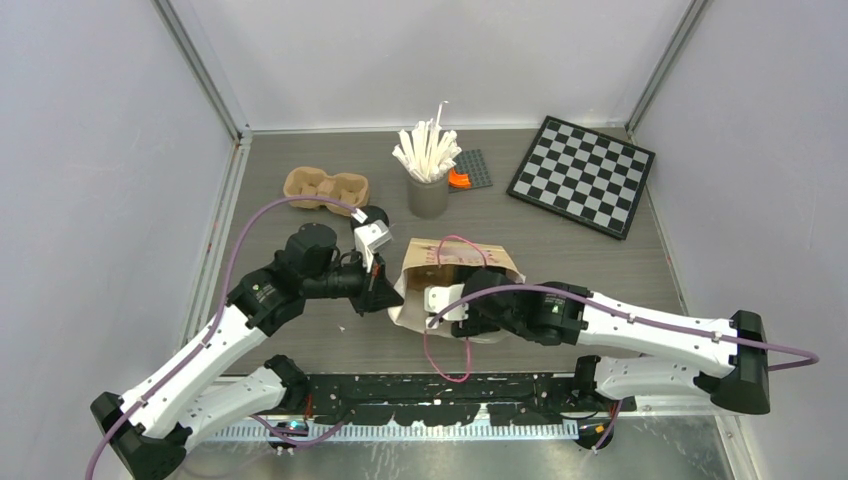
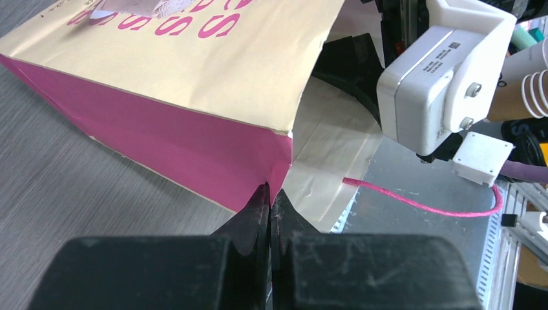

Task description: Pack the takeout coffee

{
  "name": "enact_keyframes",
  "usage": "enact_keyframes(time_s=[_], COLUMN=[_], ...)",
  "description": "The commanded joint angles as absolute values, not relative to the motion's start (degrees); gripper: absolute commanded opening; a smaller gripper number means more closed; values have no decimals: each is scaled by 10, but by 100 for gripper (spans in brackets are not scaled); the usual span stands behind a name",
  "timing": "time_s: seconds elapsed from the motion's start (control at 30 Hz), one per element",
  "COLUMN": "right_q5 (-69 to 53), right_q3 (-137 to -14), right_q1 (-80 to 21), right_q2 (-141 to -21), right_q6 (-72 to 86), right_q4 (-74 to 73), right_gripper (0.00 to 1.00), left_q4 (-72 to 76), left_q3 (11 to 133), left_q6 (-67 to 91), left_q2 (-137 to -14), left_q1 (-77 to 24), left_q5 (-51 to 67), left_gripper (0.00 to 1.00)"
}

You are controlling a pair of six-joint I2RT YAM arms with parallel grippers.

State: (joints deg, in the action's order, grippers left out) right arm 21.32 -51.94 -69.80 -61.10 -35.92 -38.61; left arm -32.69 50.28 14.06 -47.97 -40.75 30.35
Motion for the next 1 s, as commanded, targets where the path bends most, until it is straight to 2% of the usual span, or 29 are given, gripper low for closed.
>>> enact_keyframes(time_s=[0.0, 0.43, 0.73, 0.97], right_q5=[215, 205, 161, 211], right_q3=[-514, -494, -534, -524], right_q1=[-685, -661, -662, -662], right_q2=[-620, -636, -668, -649], right_q6=[-375, -374, -360, -382], right_q4=[-335, -314, -307, -298], right_gripper=[73, 73, 72, 72], left_q4=[-331, -341, -348, -358], left_q3=[529, 511, 503, 508], left_q6=[111, 118, 107, 96], left_q2=[-473, -447, -443, -448], left_q1=[-409, -409, -409, -409], left_q5=[331, 336, 346, 352], left_gripper=[0, 0, 0, 0])
